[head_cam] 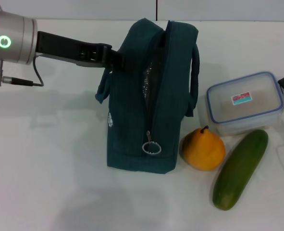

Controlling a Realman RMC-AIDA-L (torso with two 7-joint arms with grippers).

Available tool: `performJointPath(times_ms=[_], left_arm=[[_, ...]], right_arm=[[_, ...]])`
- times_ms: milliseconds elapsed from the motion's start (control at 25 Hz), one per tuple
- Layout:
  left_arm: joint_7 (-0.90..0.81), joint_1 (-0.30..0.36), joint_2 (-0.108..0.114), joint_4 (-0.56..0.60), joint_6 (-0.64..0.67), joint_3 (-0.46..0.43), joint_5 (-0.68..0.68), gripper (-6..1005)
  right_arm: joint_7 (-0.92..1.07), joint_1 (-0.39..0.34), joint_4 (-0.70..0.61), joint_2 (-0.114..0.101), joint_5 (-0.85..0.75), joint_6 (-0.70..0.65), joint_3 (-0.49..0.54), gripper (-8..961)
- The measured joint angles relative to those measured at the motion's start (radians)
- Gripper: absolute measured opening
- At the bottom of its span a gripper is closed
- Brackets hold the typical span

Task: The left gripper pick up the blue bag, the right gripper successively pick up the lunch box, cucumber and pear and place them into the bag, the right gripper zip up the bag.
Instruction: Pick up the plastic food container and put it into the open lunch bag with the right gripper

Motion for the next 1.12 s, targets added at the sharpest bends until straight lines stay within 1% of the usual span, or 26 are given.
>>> performJointPath(times_ms=[400, 760, 1120], left_arm=[[0.009, 0.007, -0.003, 0.000, 0.005, 0.000, 0.000, 64], [0.019, 0.023, -0.005, 0.000, 0.007, 0.000, -0.012, 63], [0.020, 0.022, -0.005, 0.000, 0.008, 0.000, -0.012, 63]], right_arm=[[0.000, -0.004, -0.004, 0.001, -0.009, -0.045, -0.008, 153], [-0.005, -0.014, -0.027, -0.004, -0.013, -0.108, -0.012, 148], [-0.001, -0.028, -0.039, -0.006, -0.011, -0.111, -0.011, 118]])
